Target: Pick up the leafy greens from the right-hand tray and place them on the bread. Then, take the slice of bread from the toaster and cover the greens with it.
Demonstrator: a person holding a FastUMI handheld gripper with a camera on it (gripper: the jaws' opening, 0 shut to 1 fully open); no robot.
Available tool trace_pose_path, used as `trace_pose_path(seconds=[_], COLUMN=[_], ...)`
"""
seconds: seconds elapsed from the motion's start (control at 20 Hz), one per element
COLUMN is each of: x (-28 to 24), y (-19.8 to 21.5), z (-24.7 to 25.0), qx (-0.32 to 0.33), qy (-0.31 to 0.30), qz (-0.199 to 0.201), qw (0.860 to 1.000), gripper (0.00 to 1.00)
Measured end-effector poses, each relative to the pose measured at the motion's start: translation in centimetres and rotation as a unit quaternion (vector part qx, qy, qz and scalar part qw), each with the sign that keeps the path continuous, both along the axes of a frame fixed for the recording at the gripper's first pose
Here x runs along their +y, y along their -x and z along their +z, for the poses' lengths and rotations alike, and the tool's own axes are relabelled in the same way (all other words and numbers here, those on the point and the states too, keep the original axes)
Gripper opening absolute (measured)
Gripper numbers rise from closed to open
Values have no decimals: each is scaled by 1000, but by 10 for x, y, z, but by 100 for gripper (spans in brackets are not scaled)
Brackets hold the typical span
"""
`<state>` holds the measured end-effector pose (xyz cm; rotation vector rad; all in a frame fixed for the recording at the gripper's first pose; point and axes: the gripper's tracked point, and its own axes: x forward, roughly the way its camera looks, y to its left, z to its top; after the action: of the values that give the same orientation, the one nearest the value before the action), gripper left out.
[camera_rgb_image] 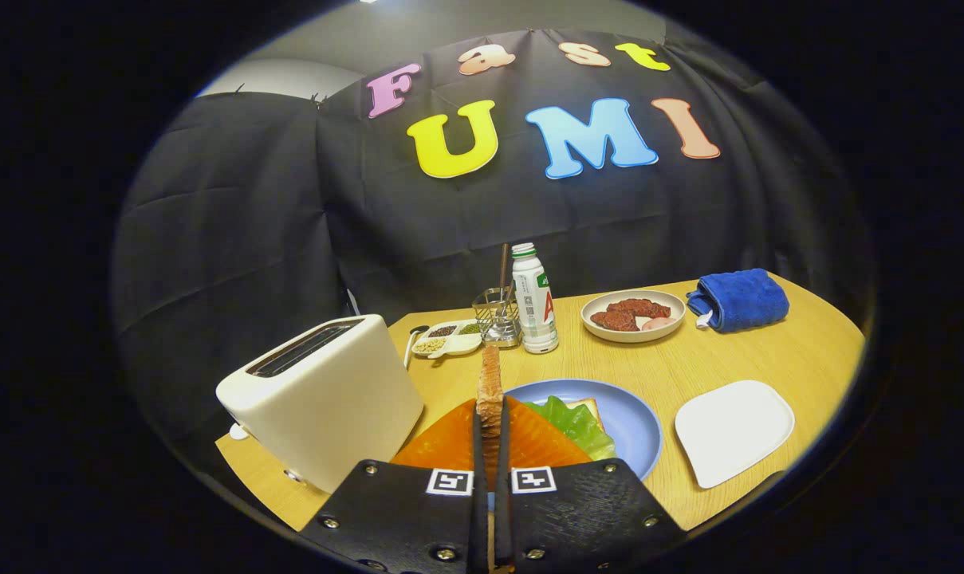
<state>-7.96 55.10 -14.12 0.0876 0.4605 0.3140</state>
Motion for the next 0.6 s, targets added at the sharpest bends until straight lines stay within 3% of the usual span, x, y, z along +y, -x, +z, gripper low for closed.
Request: trace_pose_path(seconds=[0.35,0.6], x=[-15,-36], y=[-1,-6], z=[-13,-24], qx=[-1,10], qy=[26,41], qz=[-6,-21], qw=[1000,999], gripper=[5,12])
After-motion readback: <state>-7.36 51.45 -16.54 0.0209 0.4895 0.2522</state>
